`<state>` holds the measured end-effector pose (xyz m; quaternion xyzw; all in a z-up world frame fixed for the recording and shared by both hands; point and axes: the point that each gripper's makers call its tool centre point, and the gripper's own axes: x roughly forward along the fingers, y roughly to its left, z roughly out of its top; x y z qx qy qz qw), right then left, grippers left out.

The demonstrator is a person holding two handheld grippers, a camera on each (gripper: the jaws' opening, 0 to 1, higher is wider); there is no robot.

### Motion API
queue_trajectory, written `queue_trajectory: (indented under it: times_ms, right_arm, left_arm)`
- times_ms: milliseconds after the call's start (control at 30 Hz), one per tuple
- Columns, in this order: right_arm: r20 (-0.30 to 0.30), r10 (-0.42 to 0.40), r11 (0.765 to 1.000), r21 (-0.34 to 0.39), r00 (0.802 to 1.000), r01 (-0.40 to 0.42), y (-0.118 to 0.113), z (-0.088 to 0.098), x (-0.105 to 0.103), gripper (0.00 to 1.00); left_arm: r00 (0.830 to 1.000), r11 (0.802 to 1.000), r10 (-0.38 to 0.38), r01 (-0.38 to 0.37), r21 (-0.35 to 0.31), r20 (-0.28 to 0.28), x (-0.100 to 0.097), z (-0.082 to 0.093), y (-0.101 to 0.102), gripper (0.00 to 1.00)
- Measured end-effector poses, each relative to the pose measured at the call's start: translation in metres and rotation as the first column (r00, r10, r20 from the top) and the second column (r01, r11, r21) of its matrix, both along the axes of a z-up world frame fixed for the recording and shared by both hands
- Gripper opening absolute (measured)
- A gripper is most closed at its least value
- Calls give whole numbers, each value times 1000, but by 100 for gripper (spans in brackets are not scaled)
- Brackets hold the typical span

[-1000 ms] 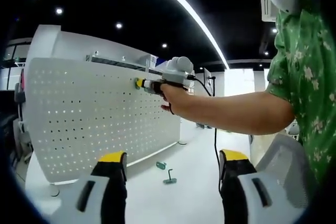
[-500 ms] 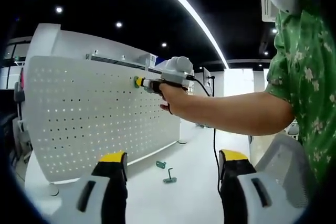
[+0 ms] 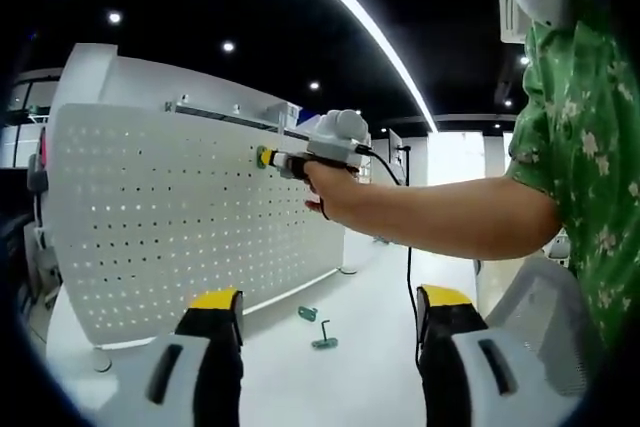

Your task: Insert the hook assembly into the mounting plate slot until the hook locks in place.

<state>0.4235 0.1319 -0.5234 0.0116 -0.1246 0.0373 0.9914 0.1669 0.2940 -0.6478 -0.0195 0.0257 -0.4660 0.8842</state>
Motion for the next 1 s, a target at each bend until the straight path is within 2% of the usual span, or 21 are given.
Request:
queue_trajectory:
  times_ms: [1000]
  right_arm:
    - [8,2,1000,-12,1000,-2,-4,-1,-3,8]
  left_arm:
    - [1000,1000,-7,7,5,0,1,-1,-2,73]
